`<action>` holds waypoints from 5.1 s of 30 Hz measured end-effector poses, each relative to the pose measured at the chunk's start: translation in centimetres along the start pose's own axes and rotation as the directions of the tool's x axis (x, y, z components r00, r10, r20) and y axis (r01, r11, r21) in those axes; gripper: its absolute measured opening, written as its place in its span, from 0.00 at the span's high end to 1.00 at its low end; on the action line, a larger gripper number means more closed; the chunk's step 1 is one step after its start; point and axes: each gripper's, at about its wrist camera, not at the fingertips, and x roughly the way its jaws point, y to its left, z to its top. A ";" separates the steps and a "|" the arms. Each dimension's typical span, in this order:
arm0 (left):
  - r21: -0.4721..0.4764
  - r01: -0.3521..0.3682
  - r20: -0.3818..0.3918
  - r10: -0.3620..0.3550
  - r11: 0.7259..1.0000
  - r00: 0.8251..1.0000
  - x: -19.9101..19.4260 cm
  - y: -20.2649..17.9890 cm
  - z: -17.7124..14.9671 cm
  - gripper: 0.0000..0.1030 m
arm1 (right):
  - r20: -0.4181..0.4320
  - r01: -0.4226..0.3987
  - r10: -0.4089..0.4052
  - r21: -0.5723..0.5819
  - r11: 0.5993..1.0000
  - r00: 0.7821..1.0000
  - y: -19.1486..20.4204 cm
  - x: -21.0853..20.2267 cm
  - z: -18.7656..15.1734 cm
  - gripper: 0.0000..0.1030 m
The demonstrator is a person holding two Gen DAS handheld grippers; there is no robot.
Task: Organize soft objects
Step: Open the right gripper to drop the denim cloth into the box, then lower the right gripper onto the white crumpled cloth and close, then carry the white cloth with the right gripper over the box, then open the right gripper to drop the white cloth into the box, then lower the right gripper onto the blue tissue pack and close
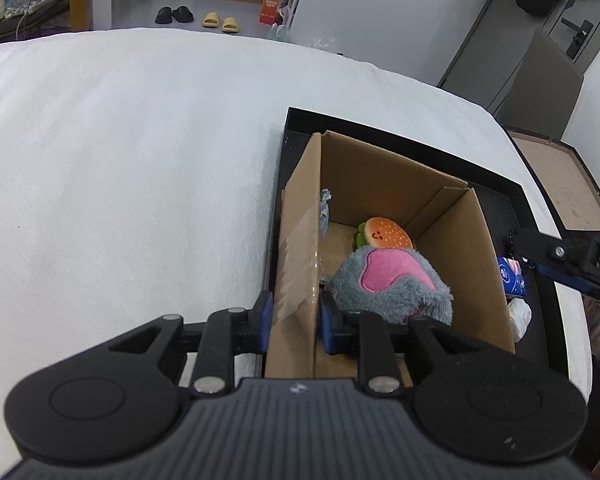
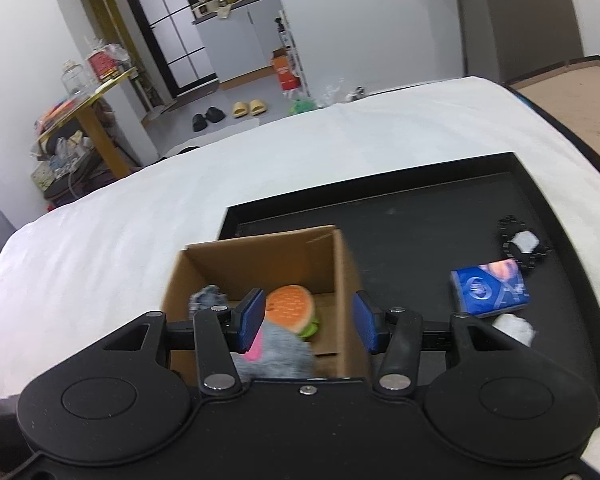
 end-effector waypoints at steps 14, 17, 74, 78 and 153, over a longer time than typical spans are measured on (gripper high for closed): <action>0.000 -0.062 0.006 0.062 0.998 0.998 0.1 -1.1 0.7 0.58 | -0.004 0.065 -0.065 0.048 0.997 0.998 -4.9 -0.3 -0.2 0.44; 0.003 -0.071 0.008 0.071 0.997 0.997 0.1 -1.6 0.7 0.53 | -0.007 0.083 -0.083 0.057 0.995 0.997 -6.0 -0.2 -0.4 0.36; 0.034 -0.116 0.009 0.115 0.993 0.993 0.8 -4.3 0.7 0.42 | -0.061 0.152 -0.150 0.044 0.987 0.987 -10.6 2.3 -2.2 0.52; 0.024 -0.102 0.008 0.102 0.994 0.995 0.6 -3.8 0.6 0.42 | -0.022 0.126 -0.126 0.029 0.992 0.992 -8.9 1.0 -0.8 0.52; -0.041 -0.118 0.037 0.120 0.992 0.992 0.8 -3.5 1.2 0.45 | -0.034 0.155 -0.156 -0.022 0.988 0.987 -7.9 2.5 0.4 0.05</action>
